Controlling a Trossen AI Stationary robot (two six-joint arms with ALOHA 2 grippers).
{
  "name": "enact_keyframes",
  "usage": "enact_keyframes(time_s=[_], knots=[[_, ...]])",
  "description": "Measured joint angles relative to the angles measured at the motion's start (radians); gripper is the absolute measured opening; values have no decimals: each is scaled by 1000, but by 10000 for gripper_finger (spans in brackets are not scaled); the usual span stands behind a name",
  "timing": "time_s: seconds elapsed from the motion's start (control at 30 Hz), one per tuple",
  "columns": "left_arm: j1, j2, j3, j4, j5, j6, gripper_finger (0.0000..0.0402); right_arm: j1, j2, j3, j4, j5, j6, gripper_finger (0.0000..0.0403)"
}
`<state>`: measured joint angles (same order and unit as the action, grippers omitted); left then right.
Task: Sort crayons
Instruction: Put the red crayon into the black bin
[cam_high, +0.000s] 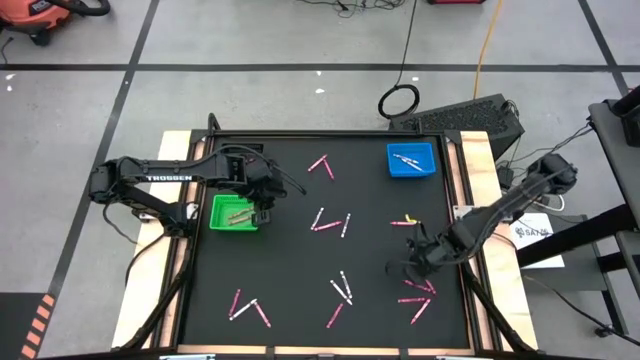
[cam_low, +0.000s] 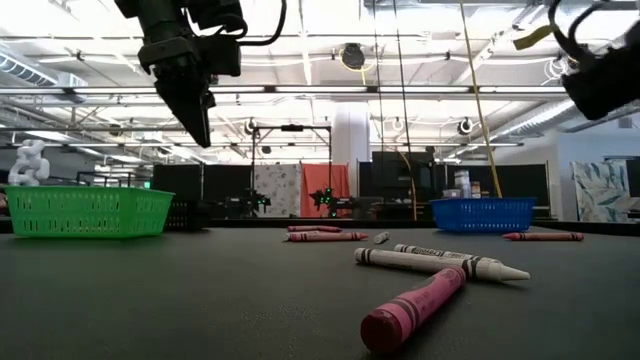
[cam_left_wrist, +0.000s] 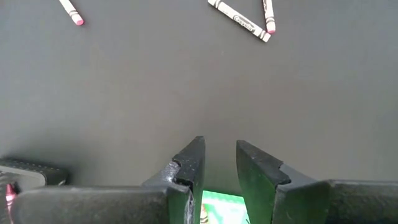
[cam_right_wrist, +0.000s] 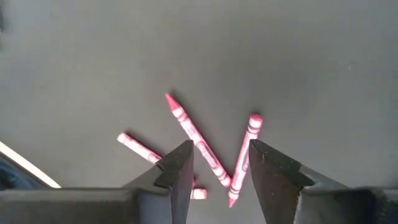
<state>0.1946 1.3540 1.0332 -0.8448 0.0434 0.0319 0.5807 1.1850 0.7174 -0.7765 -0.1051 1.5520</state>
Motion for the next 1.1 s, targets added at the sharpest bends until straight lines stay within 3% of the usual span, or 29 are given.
enact_keyframes(time_s=[0.5,1.1], knots=[[-1,0,0,0,0,-53,91,159,109,0,0,5,161,141],[-1,0,0,0,0,-52,91,168,255,3,3,5,161,141]])
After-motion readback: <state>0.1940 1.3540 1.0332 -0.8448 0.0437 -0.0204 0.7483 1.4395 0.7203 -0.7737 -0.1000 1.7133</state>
